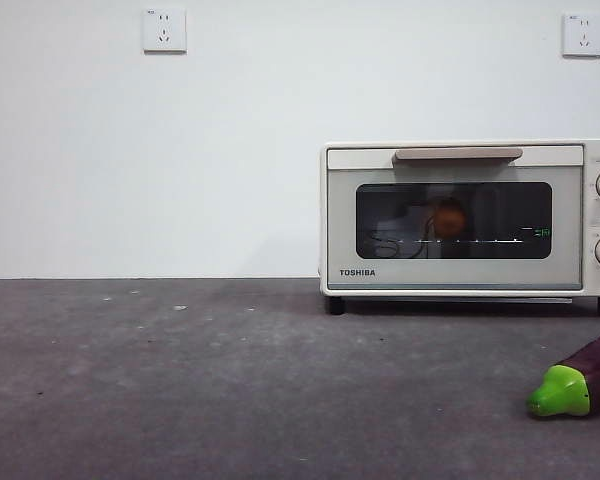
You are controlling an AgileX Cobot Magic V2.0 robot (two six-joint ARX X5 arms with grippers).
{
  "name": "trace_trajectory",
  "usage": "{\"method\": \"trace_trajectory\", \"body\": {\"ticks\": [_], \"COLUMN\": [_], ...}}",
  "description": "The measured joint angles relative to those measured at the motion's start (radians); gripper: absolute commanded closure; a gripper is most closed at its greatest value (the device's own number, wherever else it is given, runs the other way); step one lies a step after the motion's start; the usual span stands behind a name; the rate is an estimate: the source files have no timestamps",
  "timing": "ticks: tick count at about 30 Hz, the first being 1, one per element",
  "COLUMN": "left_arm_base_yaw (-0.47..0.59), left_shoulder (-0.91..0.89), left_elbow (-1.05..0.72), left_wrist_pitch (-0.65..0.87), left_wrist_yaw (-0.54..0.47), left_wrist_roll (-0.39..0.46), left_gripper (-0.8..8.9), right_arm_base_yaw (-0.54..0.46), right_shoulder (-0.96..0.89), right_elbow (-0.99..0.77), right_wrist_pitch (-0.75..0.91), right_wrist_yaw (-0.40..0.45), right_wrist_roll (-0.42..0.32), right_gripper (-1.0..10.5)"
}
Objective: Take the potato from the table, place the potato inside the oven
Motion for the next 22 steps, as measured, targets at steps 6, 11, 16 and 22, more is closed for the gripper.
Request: {"method": "trace_trajectory", "body": {"ticks": [6,11,16,22], "left_arm_base_yaw": [0.0,0.0,0.0,0.0], "left_shoulder": [0.0,0.002,0.006,0.006], "left_elbow": [0.0,0.0,0.0,0.0], "left_wrist_pitch": [0.001,0.002,0.002,0.002], "left_wrist_yaw": [0.0,0.0,0.0,0.0], "left_wrist_roll": [0.0,0.0,0.0,0.0], "left_gripper": [8.16,8.16,8.16,8.16], "right_arm_base_yaw": [-0.114,-0.227,-0.283,-0.296], "right_shoulder": [-0.008,-0.034,-0.127,-0.263], "right_elbow": [-0.254,-0.552,-0.847,-1.075], "right_wrist_pitch": [0.306,0.731,1.113,1.3], "right_wrist_yaw": [-0.035,-0.208,-0.377,-0.459], "right_wrist_roll": [-0.095,-0.132,-0.163,-0.31], "right_gripper": [9.5,9.5,9.5,9.5]}}
